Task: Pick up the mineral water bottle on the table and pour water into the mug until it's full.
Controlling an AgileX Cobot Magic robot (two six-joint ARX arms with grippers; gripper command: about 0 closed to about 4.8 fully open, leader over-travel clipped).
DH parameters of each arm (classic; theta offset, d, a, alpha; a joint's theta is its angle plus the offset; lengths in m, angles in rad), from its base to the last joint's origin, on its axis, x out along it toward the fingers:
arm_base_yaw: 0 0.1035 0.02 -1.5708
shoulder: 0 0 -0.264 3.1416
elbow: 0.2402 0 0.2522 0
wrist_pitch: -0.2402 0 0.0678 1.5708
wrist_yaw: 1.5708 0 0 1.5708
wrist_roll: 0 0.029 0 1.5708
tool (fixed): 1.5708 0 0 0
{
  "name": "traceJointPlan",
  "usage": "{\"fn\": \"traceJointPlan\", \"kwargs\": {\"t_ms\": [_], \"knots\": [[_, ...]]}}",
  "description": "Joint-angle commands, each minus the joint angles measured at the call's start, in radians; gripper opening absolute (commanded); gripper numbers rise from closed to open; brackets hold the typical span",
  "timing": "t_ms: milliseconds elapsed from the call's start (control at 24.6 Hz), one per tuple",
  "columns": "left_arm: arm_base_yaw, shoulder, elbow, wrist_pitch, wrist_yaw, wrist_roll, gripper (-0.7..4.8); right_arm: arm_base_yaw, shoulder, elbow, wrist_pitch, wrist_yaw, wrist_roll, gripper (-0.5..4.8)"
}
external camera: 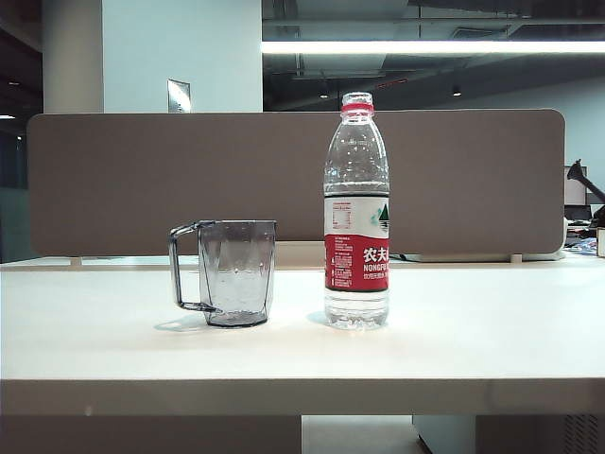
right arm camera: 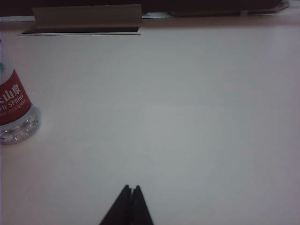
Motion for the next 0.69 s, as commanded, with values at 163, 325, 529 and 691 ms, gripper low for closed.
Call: {"fn": "traceJointPlan", "kwargs": {"t_ms": [163,325,529,691], "knots": [[-0.001,0.001,0.0,-0.006,0.003,-0.002,-0.02,0.0,-0.001,-0.008,0.011,0.001,-0.002,0.0],[-0.001,0.001,0.0,-0.007,0.004,-0.002,-0.02,0.0,-0.001,-0.005,0.026,-0.001,0.104,0.0],[-0.001,0.001,0.0,-0.006,0.004,-0.002,-0.02,0.003,-0.001,0.109,0.09,-0.003,0.219,-0.01],[0.0,0.001,0.0,-0.006,0.004,-0.002,-0.02,0.005,-0.001,0.246,0.093,-0.06,0.219,-0.01]]}}
